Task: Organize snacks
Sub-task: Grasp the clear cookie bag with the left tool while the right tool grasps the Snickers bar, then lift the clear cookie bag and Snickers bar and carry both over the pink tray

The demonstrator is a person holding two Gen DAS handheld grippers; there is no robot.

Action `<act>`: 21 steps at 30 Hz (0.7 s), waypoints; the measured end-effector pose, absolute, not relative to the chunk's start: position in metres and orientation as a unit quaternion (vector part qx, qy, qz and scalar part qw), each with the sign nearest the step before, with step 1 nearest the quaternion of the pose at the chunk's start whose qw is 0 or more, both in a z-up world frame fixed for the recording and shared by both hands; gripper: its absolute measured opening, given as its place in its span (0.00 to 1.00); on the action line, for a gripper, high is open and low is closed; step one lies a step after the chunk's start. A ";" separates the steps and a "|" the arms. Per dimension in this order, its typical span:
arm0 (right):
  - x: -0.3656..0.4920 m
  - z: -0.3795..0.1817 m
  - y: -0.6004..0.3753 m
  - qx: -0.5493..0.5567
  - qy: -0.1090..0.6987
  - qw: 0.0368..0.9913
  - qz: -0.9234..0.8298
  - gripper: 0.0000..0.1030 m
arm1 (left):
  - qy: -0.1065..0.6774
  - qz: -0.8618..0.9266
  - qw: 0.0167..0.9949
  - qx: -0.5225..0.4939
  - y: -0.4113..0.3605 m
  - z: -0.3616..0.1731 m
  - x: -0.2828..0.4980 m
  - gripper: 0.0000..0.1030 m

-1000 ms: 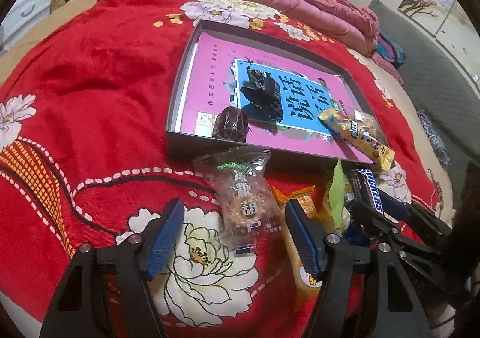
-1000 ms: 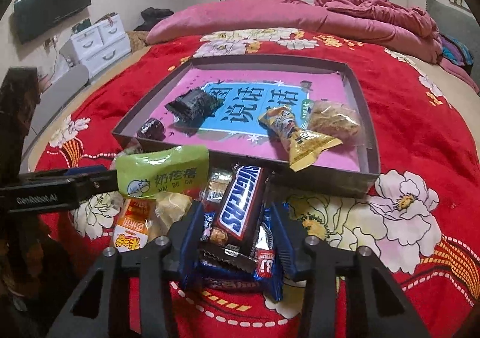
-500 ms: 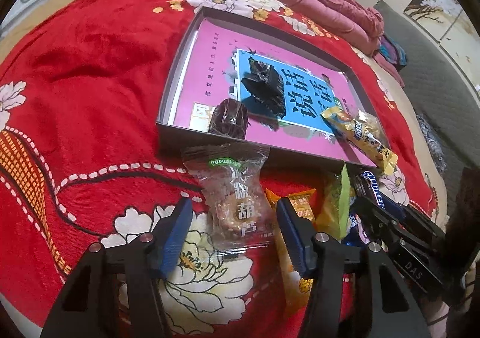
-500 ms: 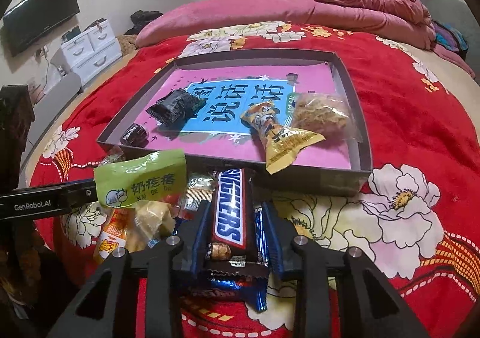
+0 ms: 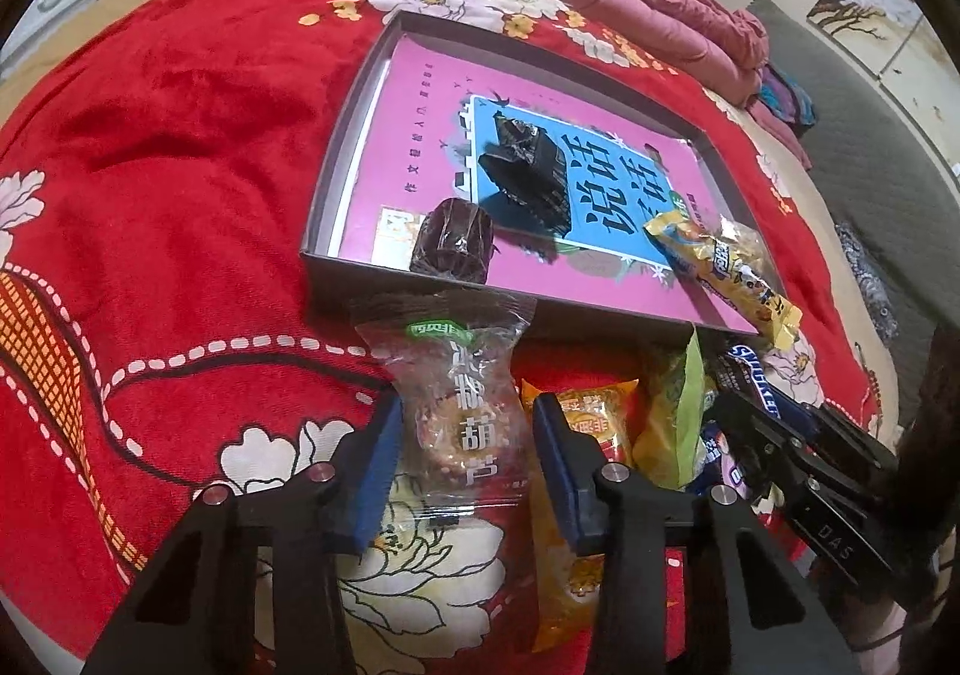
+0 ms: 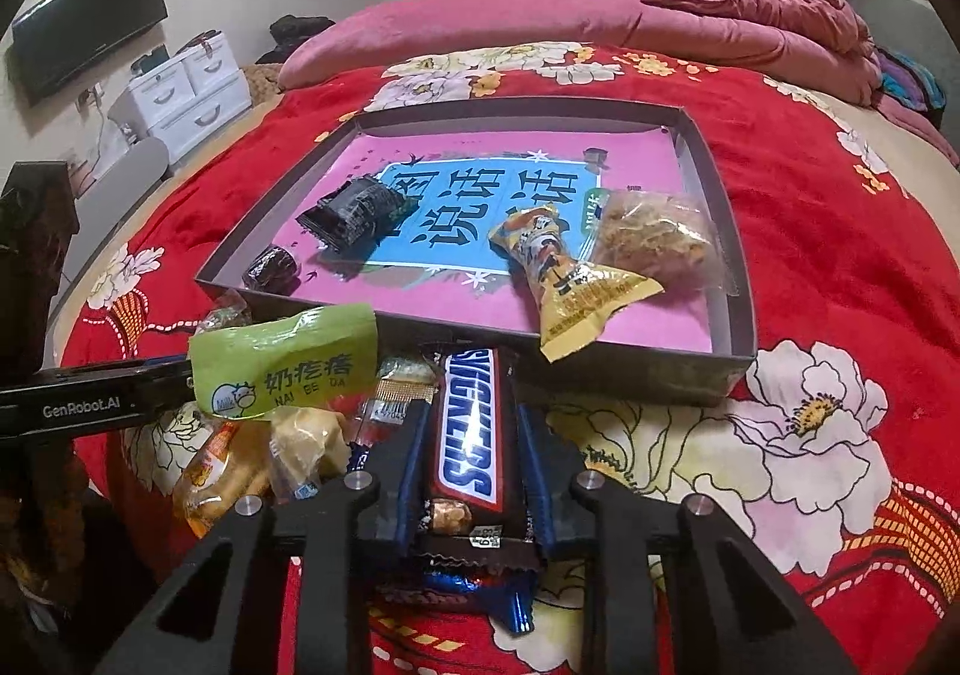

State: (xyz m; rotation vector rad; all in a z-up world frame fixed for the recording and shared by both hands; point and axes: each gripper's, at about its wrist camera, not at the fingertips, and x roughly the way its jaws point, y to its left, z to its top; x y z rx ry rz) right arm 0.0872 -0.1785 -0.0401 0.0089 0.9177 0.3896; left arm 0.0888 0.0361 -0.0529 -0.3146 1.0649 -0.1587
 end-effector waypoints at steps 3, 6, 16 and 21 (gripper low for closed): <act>0.084 -0.037 -0.180 0.008 0.437 0.879 0.190 0.28 | 0.504 -0.075 0.847 -0.151 0.037 -0.052 0.089 0.38; 0.080 -0.031 -0.182 0.014 0.429 0.881 0.200 0.28 | 0.499 -0.077 0.849 -0.154 0.038 -0.050 0.088 0.37; 0.071 -0.017 -0.178 0.007 0.403 0.891 0.210 0.28 | 0.440 -0.077 0.884 -0.140 0.041 -0.021 0.075 0.37; 0.074 -0.012 -0.181 0.012 0.394 0.896 0.205 0.28 | 0.423 -0.079 0.892 -0.135 0.039 -0.013 0.074 0.37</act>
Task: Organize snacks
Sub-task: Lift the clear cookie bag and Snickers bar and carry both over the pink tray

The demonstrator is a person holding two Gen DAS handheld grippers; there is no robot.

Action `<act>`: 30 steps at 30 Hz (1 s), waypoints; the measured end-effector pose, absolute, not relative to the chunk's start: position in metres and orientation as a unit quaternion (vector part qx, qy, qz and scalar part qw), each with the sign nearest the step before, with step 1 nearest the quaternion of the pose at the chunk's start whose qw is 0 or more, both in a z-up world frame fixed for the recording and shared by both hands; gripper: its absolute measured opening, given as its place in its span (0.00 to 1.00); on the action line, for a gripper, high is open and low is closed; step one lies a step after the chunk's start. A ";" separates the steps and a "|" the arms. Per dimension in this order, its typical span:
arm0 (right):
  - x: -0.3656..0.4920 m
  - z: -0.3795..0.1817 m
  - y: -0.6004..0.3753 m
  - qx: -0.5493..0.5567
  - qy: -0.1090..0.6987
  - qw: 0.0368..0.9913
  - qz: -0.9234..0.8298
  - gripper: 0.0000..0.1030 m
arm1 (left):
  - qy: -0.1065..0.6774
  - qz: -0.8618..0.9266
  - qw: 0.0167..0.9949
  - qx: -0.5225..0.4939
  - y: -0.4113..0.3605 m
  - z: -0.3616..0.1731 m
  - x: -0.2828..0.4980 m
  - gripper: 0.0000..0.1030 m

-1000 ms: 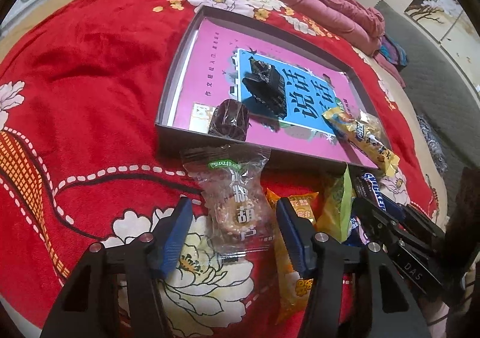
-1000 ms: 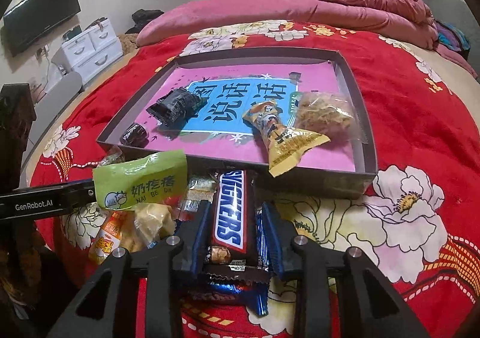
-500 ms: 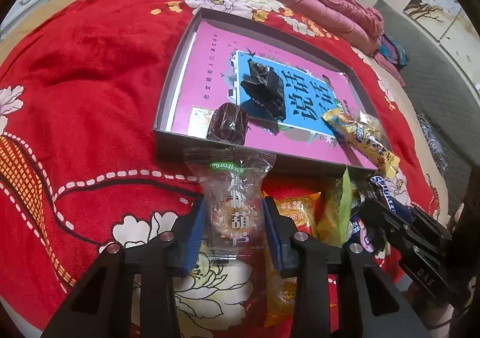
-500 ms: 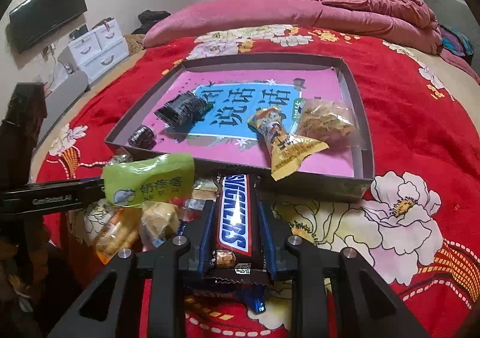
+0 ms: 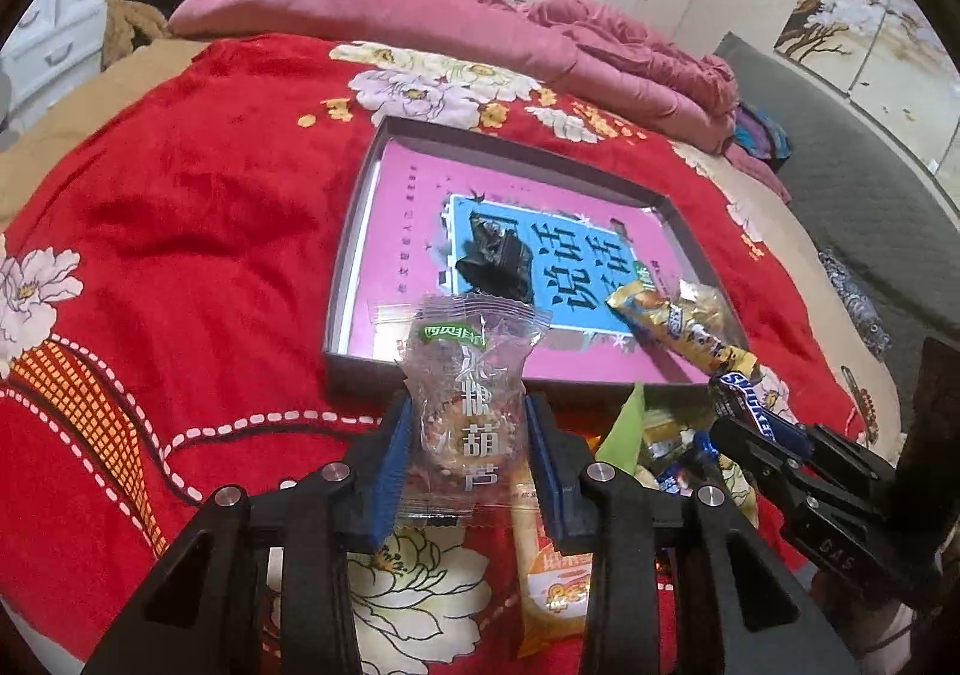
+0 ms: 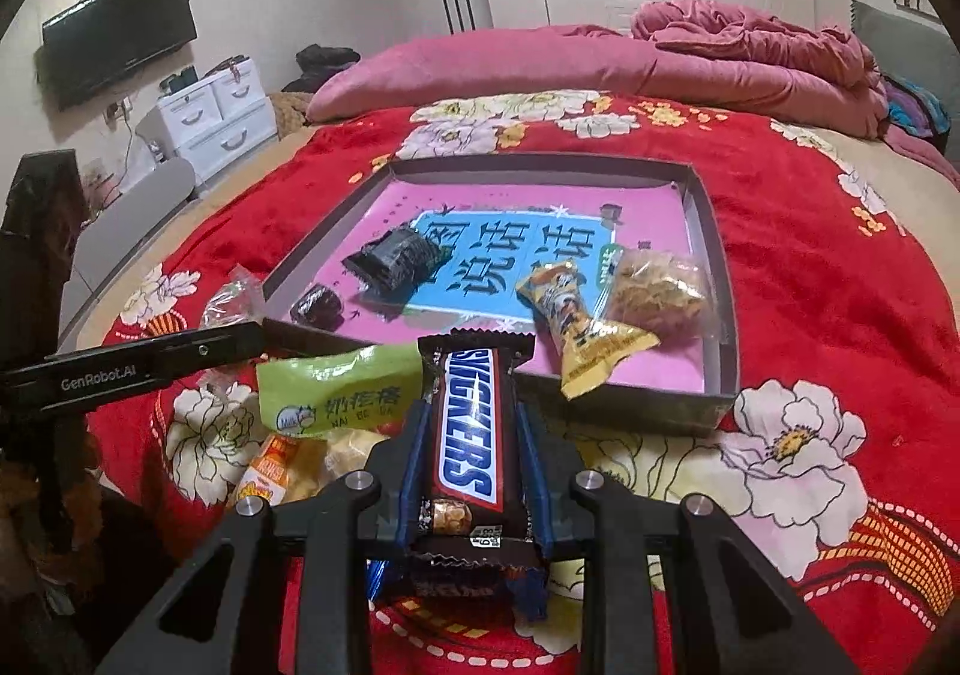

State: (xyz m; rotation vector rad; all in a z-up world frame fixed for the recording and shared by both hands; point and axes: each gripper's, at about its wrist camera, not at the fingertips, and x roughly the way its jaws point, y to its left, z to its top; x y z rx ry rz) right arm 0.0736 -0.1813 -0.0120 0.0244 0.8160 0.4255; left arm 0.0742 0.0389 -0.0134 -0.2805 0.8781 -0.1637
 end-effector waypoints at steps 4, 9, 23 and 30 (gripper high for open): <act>0.081 -0.012 -0.187 0.014 0.393 0.898 0.195 0.28 | 0.421 -0.083 0.893 -0.138 0.036 -0.013 0.076 0.37; 0.090 -0.014 -0.195 0.021 0.396 0.900 0.180 0.28 | 0.420 -0.085 0.892 -0.142 0.035 -0.014 0.082 0.37; 0.115 -0.015 -0.197 0.011 0.392 0.906 0.159 0.28 | 0.414 -0.081 0.895 -0.146 0.033 -0.016 0.098 0.37; 0.129 -0.019 -0.199 0.016 0.394 0.907 0.147 0.28 | 0.411 -0.076 0.897 -0.145 0.032 -0.018 0.109 0.37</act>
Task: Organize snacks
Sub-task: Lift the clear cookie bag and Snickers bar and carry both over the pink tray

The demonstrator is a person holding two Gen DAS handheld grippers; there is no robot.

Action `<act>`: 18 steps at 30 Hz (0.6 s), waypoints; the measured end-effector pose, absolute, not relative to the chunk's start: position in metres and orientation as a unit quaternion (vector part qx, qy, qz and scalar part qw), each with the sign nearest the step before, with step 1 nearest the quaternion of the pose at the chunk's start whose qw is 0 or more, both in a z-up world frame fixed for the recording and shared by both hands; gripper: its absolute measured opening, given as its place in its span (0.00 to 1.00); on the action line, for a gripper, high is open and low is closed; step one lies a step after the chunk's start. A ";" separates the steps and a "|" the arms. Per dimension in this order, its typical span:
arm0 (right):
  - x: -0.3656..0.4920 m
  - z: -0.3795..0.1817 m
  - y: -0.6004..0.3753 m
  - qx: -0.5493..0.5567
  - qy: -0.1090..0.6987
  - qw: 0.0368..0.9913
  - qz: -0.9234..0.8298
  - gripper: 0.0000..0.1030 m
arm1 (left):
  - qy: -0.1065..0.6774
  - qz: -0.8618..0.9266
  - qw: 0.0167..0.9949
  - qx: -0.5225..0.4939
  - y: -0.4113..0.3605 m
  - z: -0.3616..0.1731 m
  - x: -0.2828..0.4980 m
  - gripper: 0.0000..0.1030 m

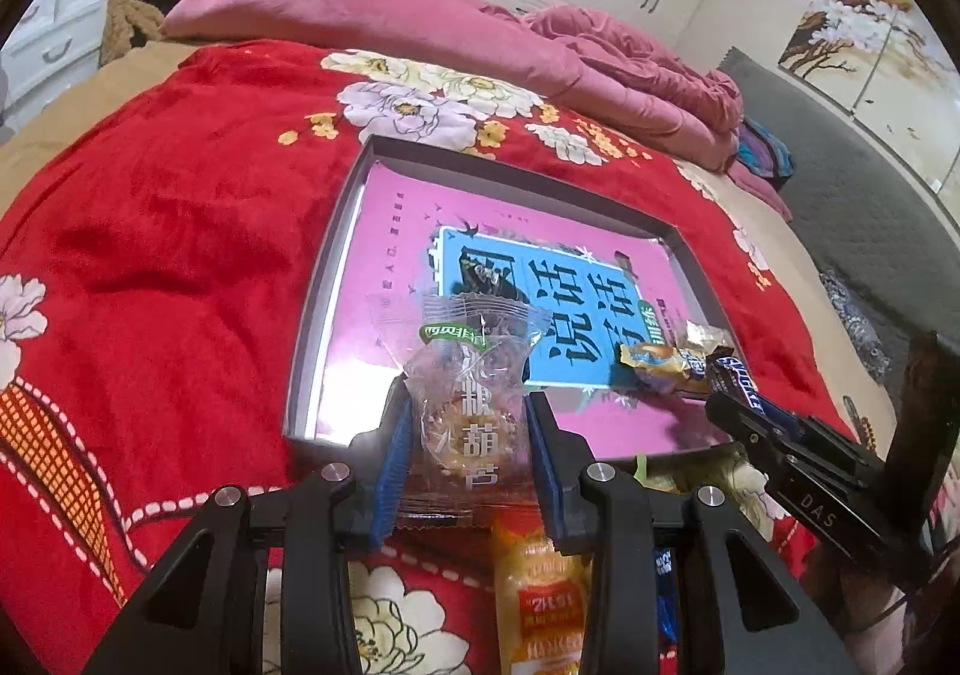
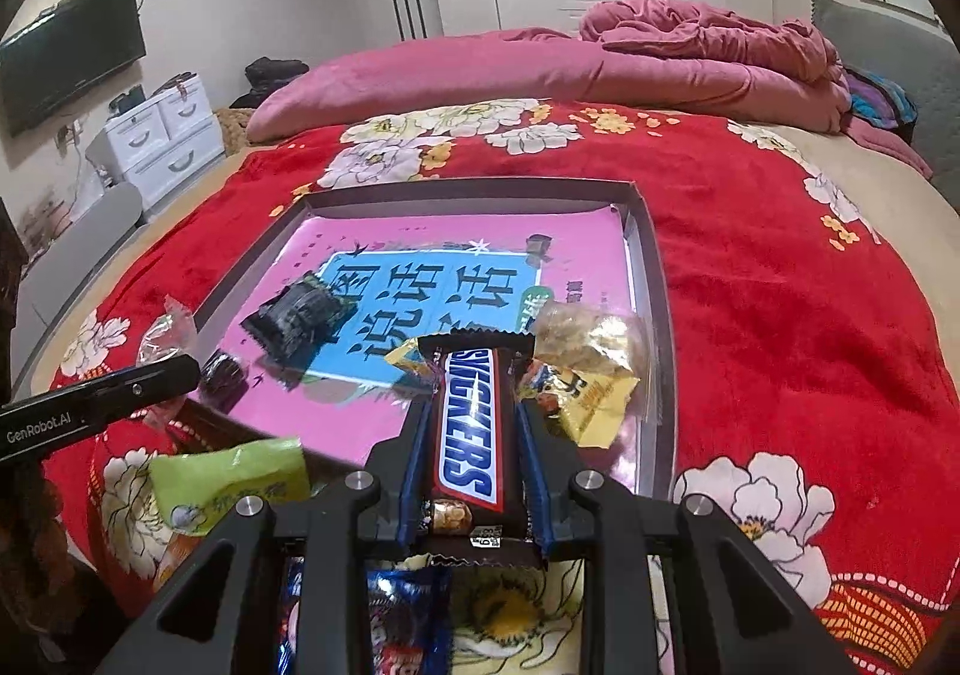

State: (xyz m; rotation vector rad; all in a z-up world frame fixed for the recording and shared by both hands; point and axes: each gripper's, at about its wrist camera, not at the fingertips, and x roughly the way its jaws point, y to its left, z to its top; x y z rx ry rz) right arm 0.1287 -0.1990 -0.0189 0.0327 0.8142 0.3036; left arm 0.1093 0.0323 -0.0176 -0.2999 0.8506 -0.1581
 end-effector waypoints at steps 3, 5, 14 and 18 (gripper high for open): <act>0.133 -0.021 -0.200 0.018 0.395 0.907 0.144 0.28 | 0.411 -0.078 0.897 -0.140 0.029 -0.019 0.113 0.37; 0.135 -0.022 -0.200 0.019 0.396 0.907 0.143 0.28 | 0.411 -0.080 0.898 -0.136 0.026 -0.019 0.115 0.37; 0.141 -0.022 -0.201 0.040 0.388 0.907 0.157 0.28 | 0.407 -0.090 0.900 -0.124 0.012 -0.020 0.128 0.37; 0.143 -0.022 -0.197 0.042 0.385 0.907 0.164 0.28 | 0.405 -0.094 0.902 -0.113 0.005 -0.020 0.133 0.37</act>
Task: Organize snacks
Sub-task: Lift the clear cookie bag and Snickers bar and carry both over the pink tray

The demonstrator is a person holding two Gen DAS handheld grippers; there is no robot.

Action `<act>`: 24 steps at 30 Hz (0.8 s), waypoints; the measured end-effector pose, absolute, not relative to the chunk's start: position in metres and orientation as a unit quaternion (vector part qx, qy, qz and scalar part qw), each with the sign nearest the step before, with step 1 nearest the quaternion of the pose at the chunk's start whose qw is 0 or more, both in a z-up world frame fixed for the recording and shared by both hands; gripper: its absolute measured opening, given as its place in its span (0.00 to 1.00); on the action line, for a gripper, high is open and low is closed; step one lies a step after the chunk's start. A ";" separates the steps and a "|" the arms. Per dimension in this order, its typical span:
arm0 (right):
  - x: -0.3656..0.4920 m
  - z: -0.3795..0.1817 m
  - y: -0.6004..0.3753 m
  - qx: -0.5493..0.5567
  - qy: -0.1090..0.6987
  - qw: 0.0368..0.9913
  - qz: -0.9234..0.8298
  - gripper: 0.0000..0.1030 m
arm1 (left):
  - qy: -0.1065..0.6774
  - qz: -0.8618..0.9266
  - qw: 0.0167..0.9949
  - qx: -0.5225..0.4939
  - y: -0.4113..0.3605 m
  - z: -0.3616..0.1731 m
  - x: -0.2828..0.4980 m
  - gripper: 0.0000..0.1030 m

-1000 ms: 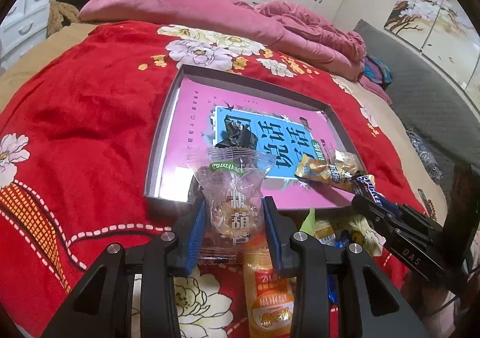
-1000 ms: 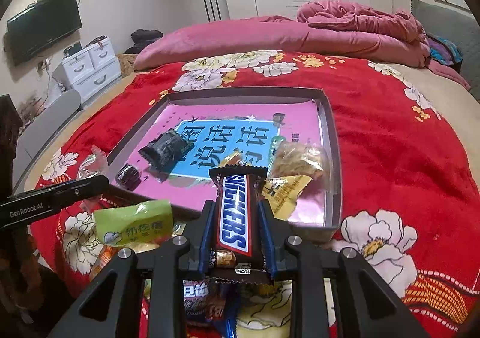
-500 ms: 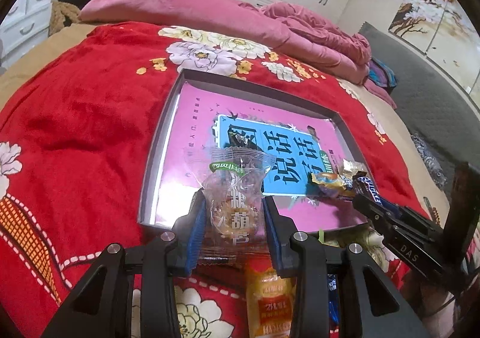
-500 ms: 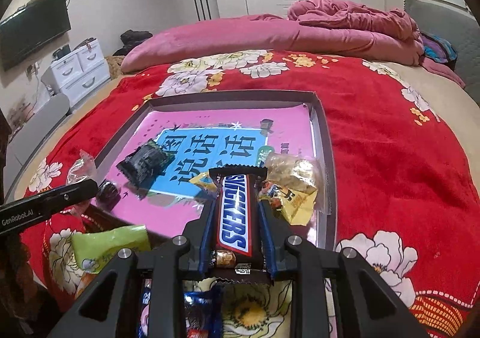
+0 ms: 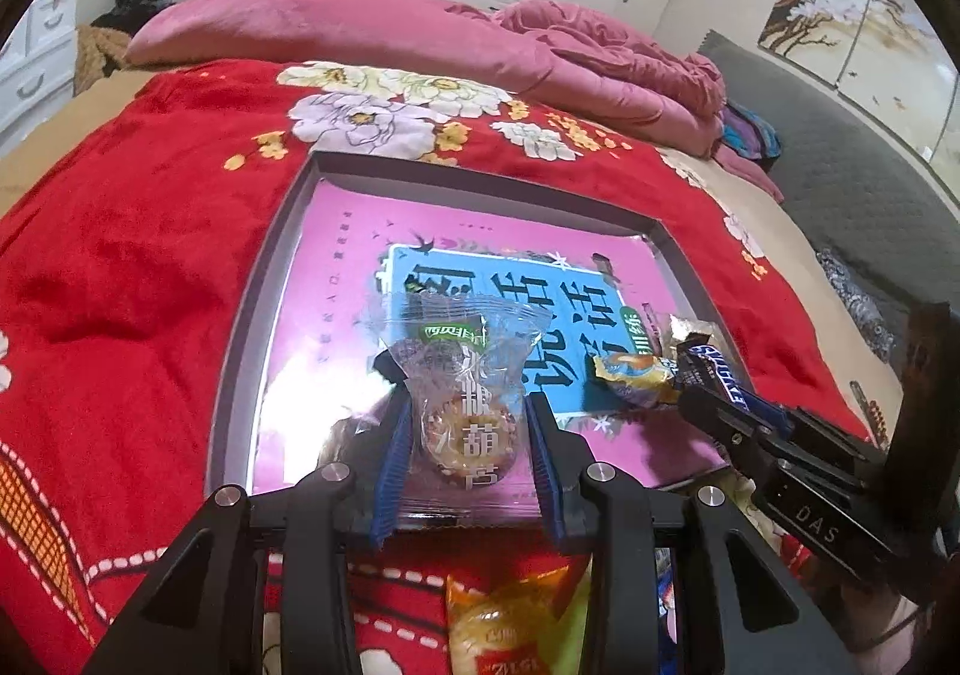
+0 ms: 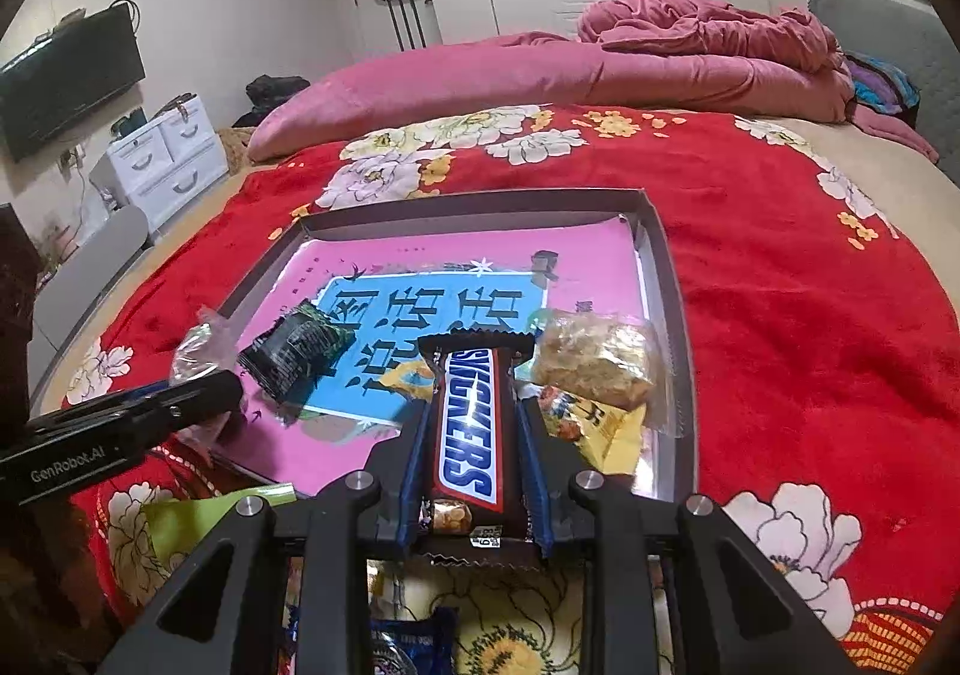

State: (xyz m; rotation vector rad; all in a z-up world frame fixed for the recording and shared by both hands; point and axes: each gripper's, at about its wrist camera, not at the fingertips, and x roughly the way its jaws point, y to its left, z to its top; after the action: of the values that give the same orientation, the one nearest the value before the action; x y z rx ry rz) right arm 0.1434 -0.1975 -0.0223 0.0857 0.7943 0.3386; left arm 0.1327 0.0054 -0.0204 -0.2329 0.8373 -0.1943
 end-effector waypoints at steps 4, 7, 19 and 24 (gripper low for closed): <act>0.144 -0.021 -0.190 0.033 0.379 0.908 0.177 0.28 | 0.407 -0.097 0.902 -0.106 0.001 -0.022 0.137 0.37; 0.144 -0.021 -0.184 0.025 0.377 0.907 0.184 0.28 | 0.410 -0.094 0.901 -0.101 -0.001 -0.025 0.140 0.37; 0.147 -0.027 -0.171 0.003 0.379 0.905 0.195 0.29 | 0.419 -0.092 0.898 -0.100 -0.003 -0.029 0.145 0.37; 0.149 -0.031 -0.173 -0.002 0.384 0.905 0.182 0.29 | 0.420 -0.091 0.897 -0.099 -0.003 -0.030 0.147 0.37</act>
State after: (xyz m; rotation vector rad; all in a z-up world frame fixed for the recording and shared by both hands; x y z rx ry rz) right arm 0.1494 -0.1725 -0.0306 -0.0050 0.7928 0.3762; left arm 0.1466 -0.0029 -0.0303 -0.2054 0.8705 -0.1881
